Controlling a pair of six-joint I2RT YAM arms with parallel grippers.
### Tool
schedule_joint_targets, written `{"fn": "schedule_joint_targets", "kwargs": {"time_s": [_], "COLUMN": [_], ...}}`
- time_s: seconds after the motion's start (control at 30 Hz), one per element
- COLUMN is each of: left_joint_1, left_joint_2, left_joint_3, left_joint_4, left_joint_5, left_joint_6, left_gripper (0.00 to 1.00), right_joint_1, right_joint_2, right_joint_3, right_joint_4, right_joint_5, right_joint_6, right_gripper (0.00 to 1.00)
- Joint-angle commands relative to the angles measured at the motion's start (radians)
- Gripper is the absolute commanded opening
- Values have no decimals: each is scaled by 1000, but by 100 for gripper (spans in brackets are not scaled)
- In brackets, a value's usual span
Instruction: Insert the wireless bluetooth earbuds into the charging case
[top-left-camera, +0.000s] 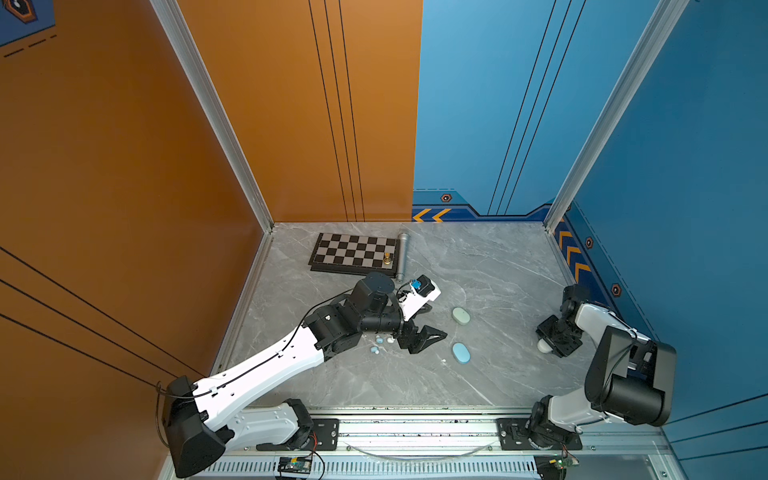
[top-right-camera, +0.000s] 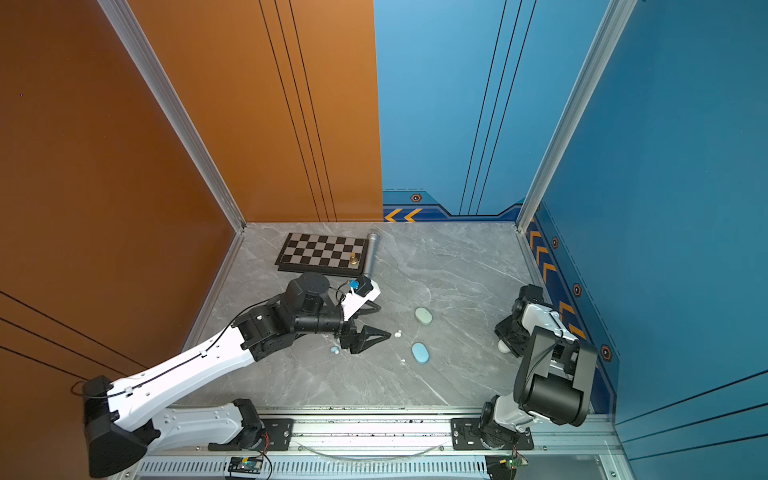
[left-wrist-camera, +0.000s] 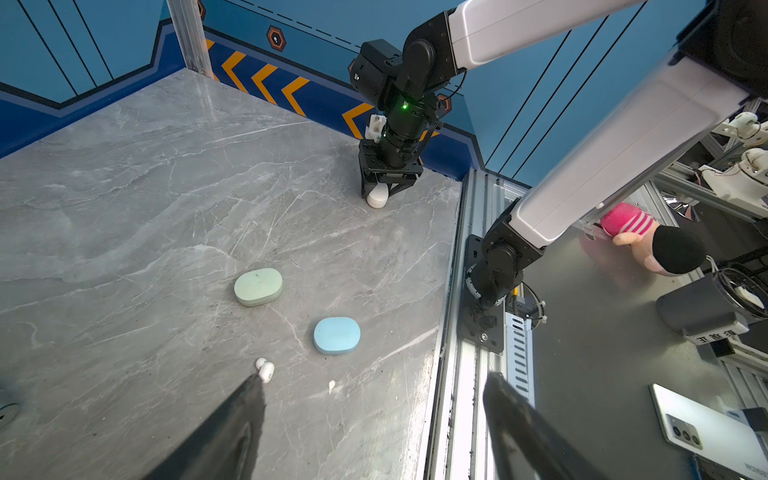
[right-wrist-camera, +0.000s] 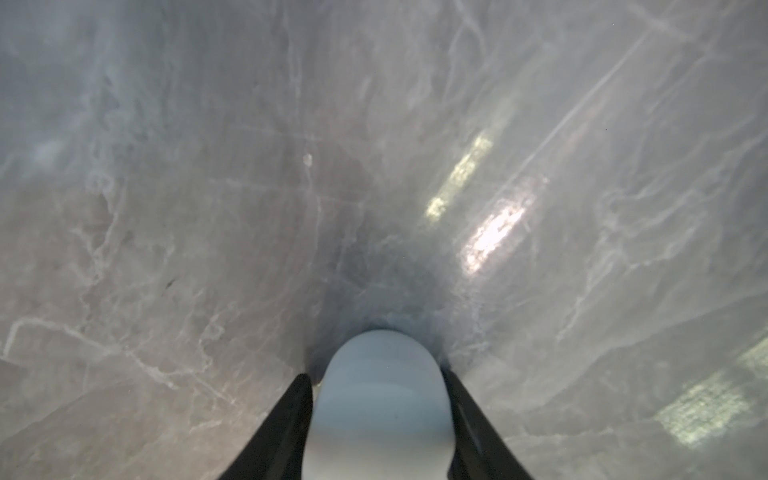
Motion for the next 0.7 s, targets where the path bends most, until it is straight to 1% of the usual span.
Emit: {"fn": "schedule_joint_targets", "kwargs": {"time_s": [0.0,0.1,0.13,0.2,0.3,0.37,0.5,0.67], "left_joint_1": [-13,-12,-13,-13,-13,-13,-11,-12], "left_joint_2": [-31,-83,-107,-158,-252,-317,-429,-517], "left_joint_3": [-10,-70,-90,-127,-191,-228,-273,-280], "left_joint_4": [8,45,58,85,123,123,96,29], "left_joint_5": [-44,-89,-111,-163,-258,-322,-414,-487], "left_joint_6": [14,2,-1,-7,-7,-1,19,48], "left_gripper": [82,82,82,83,84,84,84,85], "right_joint_1": [1,21,41,103,253,381,654,925], "right_joint_2": [-8,-55,-79,-126,-192,-212,-269,-204], "right_joint_3": [-45,-56,-56,-50,-25,-2,39,123], "right_joint_4": [12,2,-4,-20,-50,-57,6,46], "right_joint_5": [-71,-107,-120,-140,-168,-187,-116,-50], "right_joint_6": [54,102,118,156,250,346,620,886], "right_gripper": [40,35,32,31,30,30,30,30]}}
